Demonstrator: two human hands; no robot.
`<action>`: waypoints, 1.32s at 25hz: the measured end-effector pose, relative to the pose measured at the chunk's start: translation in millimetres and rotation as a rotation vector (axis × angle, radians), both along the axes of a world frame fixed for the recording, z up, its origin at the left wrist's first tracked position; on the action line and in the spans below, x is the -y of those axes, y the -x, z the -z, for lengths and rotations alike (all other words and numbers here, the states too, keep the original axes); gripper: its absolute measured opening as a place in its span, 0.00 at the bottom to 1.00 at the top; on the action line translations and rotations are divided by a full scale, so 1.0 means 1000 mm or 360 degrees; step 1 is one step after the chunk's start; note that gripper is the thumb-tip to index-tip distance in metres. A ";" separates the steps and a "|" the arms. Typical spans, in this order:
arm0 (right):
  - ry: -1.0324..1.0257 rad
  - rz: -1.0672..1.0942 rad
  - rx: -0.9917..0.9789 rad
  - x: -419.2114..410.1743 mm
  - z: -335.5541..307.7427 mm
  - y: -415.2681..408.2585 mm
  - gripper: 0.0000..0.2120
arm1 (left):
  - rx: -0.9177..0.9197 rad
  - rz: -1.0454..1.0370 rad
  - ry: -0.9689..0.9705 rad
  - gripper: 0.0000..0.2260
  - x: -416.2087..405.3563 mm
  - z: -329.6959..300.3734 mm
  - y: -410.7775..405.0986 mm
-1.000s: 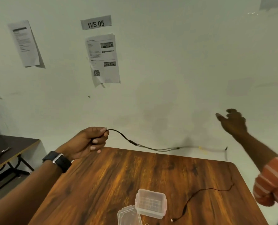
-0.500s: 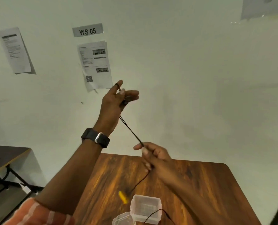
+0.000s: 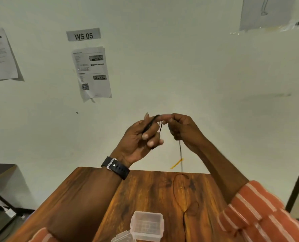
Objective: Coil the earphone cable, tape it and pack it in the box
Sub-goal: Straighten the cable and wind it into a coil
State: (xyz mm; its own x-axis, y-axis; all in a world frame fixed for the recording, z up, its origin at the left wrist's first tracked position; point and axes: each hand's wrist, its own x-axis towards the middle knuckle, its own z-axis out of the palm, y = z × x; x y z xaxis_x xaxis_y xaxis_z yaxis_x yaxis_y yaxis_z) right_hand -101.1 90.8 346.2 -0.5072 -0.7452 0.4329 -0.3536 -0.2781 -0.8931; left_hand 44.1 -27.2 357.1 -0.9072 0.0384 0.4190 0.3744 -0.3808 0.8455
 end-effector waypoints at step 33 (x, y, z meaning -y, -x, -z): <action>0.0251 0.0445 -0.0175 -0.052 -0.022 -0.004 0.15 | 0.0340 -0.0743 0.0977 0.20 0.041 0.046 0.022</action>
